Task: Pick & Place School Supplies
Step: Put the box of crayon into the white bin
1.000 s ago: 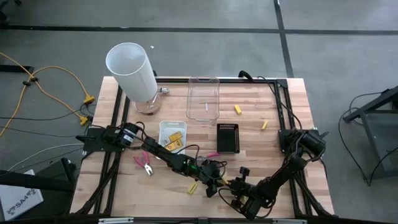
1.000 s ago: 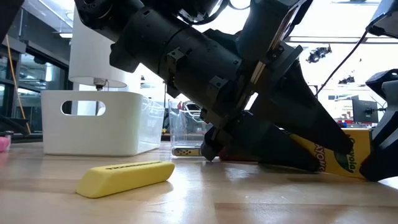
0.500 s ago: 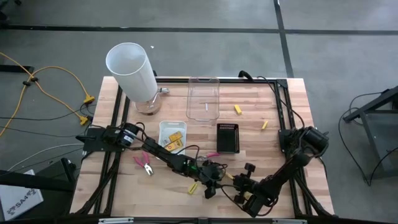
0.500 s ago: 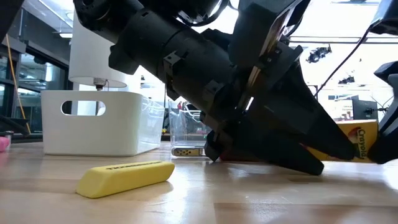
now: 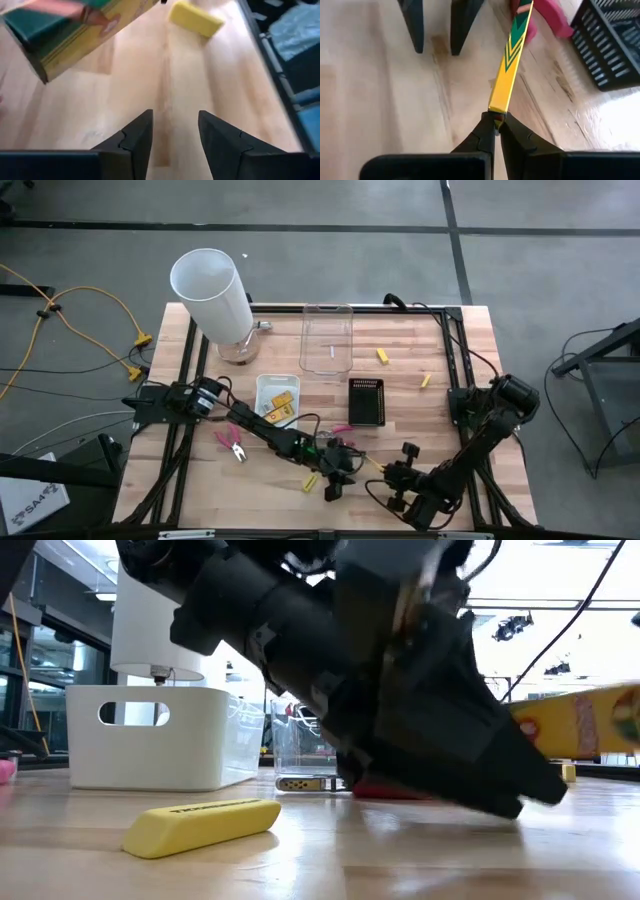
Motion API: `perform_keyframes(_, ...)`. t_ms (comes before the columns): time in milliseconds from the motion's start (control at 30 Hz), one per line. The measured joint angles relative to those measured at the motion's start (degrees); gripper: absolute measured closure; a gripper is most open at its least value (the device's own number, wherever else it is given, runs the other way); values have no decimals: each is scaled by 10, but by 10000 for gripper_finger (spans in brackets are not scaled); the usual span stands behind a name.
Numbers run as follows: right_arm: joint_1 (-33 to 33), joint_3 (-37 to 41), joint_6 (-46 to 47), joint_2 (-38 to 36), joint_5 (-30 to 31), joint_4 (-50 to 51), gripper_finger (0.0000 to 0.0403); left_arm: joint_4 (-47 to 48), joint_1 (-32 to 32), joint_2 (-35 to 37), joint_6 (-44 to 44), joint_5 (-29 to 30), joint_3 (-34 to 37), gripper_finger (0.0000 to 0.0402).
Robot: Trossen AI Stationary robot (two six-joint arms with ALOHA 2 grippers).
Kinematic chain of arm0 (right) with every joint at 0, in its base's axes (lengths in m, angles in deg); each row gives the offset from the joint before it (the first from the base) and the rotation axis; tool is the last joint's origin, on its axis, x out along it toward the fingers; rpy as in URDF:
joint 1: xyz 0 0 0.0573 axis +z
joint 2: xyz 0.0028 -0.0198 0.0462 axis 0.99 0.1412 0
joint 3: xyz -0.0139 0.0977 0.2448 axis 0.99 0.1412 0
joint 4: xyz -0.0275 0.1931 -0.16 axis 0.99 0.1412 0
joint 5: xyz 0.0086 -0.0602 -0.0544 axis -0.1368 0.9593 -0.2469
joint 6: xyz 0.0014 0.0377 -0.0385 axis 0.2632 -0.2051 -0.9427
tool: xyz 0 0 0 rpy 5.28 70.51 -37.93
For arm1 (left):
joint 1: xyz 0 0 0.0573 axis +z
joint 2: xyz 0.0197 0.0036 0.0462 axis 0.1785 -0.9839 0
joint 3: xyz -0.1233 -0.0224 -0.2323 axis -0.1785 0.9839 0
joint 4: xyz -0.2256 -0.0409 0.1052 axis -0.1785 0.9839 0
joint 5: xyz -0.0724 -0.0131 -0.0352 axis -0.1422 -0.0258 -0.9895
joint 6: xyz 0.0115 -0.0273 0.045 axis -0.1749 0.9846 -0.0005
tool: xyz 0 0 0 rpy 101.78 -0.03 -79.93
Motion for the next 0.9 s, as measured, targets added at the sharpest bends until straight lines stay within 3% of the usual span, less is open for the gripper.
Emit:
perform_keyframes(400,64,0,15,-64,-5,-1,397,-11,5,9,-48,-11,0,252)
perform_keyframes(700,101,0,26,-66,-7,-10,397,-130,22,9,-110,-10,-1,253)
perform_keyframes(900,110,0,26,-66,4,-12,397,-140,31,9,-108,-20,-1,253)
